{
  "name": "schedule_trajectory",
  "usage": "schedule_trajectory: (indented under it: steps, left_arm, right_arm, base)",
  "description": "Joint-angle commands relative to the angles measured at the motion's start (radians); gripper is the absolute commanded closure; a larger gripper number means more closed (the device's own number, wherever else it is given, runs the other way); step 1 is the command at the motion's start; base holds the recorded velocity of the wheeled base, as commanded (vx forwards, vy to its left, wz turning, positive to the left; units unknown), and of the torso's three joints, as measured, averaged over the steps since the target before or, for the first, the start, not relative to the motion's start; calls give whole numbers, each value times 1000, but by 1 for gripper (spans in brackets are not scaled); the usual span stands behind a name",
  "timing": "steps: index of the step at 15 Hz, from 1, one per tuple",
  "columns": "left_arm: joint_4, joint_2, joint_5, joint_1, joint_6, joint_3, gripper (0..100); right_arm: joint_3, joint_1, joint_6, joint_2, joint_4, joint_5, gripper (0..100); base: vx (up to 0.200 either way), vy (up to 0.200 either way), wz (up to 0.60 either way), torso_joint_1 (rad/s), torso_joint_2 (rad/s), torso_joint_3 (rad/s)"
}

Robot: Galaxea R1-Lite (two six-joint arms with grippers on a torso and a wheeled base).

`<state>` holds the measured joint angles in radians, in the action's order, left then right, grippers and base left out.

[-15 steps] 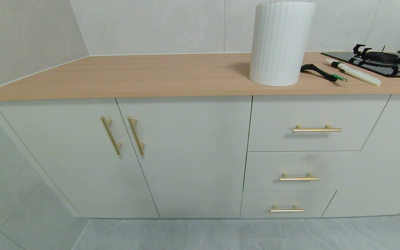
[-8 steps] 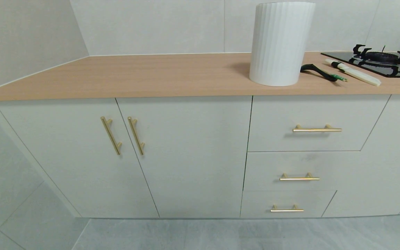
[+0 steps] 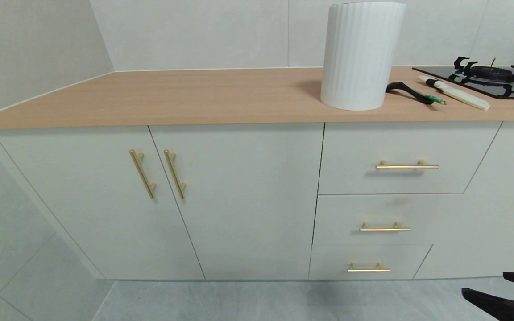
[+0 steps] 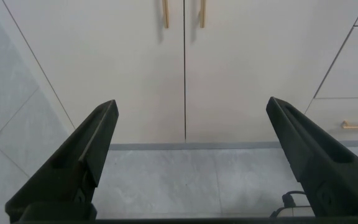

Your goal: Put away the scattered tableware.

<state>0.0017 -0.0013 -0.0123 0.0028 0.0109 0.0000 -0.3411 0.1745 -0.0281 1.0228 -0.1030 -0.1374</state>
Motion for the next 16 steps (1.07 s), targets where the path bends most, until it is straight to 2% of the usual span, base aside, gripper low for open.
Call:
schedule_trajectory:
  steps: [1,2,3,4,7,9,14,16]
  left_arm:
    - [0,1,-1,0,0,0,0]
    - [0,1,0,0,0,0,0]
    - [0,1,0,0,0,0,0]
    - [0,1,-1,0,0,0,0]
    - [0,1,0,0,0,0,0]
    - [0,1,0,0,0,0,0]
    - [0,1,0,0,0,0,0]
    - [0,1,0,0,0,0,0]
  right_arm:
    - [-79,3,0,421,-149,1,0]
    - [-81,3,2,471,-187,1,0]
    - [-98,0,2,616,-314,15,0]
    - [-118,0,2,695,-377,44,0]
    - [-200,-1,4,855,-468,153,0]
    - [-225,-7,4,921,-529,156,0]
    - [-248,-85,-6,1103,-836,159,0]
    - [-254,-87,-6,1154,-888,197,0]
  base:
    - [0,0,0,0,0,0]
    - [0,0,0,0,0,0]
    - [0,0,0,0,0,0]
    - [0,0,0,0,0,0]
    - [0,0,0,0,0,0]
    - [0,0,0,0,0,0]
    - [0,0,0,0,0,0]
    - [0,0,0,0,0,0]
